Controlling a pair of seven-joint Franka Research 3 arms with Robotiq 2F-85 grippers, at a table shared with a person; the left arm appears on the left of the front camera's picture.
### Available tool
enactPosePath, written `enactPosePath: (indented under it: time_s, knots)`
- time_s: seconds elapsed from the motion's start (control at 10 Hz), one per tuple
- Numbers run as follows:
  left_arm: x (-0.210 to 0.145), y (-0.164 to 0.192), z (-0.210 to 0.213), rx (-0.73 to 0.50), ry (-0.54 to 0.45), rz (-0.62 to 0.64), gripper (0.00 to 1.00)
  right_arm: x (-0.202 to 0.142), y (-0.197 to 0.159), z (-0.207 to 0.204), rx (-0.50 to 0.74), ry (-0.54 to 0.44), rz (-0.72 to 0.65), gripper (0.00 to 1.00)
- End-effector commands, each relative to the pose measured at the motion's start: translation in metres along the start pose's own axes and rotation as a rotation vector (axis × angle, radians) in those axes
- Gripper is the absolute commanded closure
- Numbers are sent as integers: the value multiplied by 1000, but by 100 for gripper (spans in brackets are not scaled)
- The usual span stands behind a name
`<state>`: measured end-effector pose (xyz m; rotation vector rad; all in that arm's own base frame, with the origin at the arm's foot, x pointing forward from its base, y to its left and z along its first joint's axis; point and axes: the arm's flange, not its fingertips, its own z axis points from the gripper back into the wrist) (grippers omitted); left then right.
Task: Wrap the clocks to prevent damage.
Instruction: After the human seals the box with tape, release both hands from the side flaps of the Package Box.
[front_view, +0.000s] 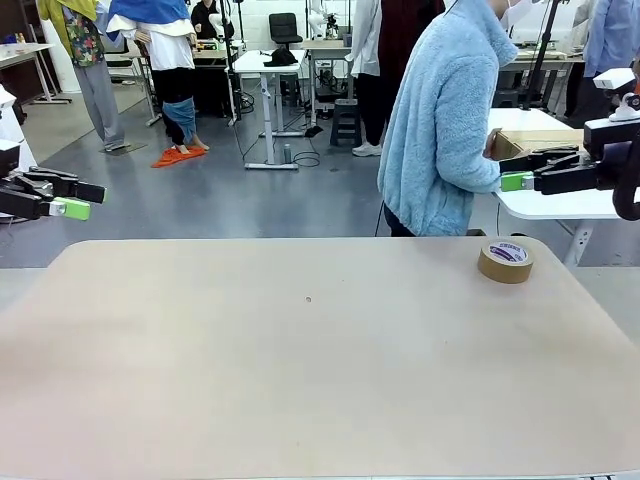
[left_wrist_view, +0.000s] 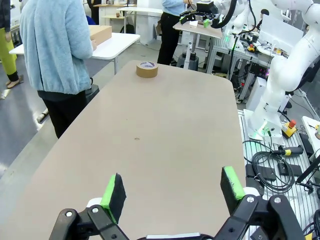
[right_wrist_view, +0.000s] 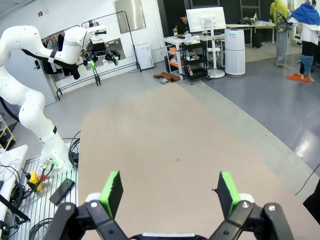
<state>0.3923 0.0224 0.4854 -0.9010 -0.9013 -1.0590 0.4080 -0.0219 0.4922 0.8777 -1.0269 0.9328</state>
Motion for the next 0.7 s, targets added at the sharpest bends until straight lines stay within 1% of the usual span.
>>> enactPosePath:
  time_s: [0.0, 0.6]
  knots:
    - [3, -1, 1, -2, -20, 12, 0, 4, 1, -1, -14, -13, -14, 0]
    - [3, -1, 1, -2, -20, 12, 0, 4, 1, -1, -14, -13, -14, 0]
